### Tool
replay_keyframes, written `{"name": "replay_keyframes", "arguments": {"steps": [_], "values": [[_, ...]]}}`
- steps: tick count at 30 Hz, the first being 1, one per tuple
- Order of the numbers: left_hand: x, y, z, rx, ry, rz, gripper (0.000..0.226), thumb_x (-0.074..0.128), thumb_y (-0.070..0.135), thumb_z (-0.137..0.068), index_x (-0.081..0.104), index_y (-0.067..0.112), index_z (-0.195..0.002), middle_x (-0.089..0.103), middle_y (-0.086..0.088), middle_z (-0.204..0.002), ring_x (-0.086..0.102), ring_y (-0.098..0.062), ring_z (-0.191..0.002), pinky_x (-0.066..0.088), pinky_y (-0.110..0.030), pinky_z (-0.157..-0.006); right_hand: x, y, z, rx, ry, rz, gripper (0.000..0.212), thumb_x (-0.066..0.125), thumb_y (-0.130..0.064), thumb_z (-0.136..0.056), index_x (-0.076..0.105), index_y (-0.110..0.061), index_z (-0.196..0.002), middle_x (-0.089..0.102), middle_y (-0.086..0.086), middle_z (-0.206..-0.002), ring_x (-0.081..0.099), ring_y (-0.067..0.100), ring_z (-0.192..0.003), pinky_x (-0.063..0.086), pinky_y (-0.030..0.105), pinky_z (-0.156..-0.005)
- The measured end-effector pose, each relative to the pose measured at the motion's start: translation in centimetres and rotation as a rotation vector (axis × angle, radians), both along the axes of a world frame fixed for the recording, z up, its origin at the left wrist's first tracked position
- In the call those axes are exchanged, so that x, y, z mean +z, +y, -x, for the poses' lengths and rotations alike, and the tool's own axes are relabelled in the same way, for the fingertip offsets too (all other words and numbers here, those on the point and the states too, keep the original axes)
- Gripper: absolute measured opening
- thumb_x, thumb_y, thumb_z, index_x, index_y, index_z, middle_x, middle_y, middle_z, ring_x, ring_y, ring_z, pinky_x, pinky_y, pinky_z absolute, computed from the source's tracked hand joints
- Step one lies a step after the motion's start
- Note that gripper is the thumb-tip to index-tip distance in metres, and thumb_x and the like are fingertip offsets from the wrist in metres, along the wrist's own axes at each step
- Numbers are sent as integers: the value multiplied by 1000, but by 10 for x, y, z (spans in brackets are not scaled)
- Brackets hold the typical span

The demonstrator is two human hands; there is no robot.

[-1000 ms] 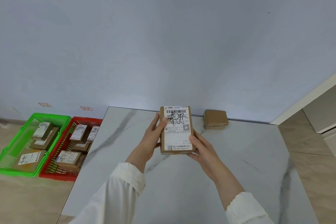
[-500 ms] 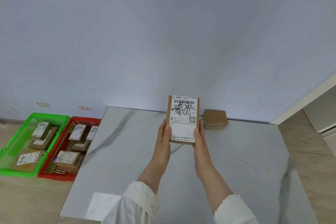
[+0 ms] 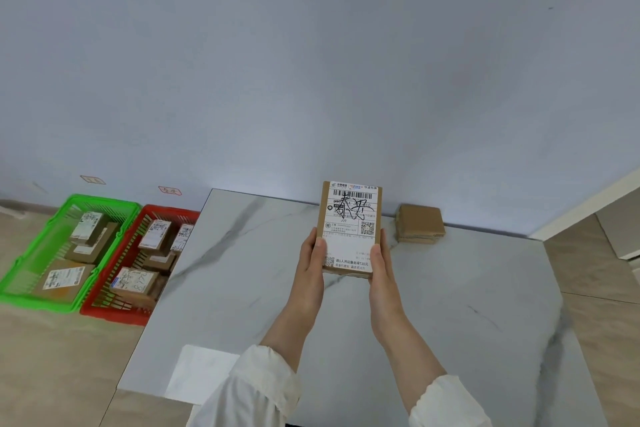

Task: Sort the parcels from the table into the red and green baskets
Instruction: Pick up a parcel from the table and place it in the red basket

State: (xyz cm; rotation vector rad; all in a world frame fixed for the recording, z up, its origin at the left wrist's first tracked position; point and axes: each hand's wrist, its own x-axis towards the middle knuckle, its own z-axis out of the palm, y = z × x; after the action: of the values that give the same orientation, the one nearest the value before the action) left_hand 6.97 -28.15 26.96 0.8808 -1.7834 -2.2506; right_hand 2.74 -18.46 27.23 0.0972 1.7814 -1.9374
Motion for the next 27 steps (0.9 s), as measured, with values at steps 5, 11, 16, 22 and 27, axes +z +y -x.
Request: {"name": "replay_keyframes", "arguments": {"steps": [5,11,16,22,27], "values": [[-16,-18,-22,94,-52,-15,53,34,49,-93,34,27,-142,48,6,-140,43,-9,-129,31,-34,-112,-17,-21,-13,97,-31,-17,48,29,-37,-99,16,-40,-145,29,-14,-151,29,6,-138,23,28,-113],[-7,-67,-73,237,-53,-17,51,35,46,-95,33,27,-142,46,8,-141,42,-7,-130,32,-29,-110,-15,-78,-46,253,-17,-39,47,31,-37,-100,19,-40,-145,30,-15,-151,30,6,-137,22,32,-115],[1,-130,-136,335,-26,-38,44,32,39,-99,35,26,-141,51,9,-134,45,-3,-122,36,-11,-84,-6,-149,-99,377,23,-46,47,30,-37,-100,18,-38,-146,31,-15,-150,31,8,-137,22,33,-116],[-9,-224,-236,399,-17,-76,44,33,39,-99,34,27,-141,48,9,-135,44,-3,-117,32,-14,-87,-15,-247,-194,439,28,-68,46,31,-37,-99,24,-36,-145,38,-9,-148,36,11,-135,26,41,-115],[-30,-296,-309,414,-84,-114,47,37,38,-98,31,27,-143,46,3,-142,43,-8,-123,33,-24,-100,-34,-316,-266,482,9,-126,46,30,-37,-100,28,-32,-145,44,-6,-144,41,15,-132,30,42,-113]]}}
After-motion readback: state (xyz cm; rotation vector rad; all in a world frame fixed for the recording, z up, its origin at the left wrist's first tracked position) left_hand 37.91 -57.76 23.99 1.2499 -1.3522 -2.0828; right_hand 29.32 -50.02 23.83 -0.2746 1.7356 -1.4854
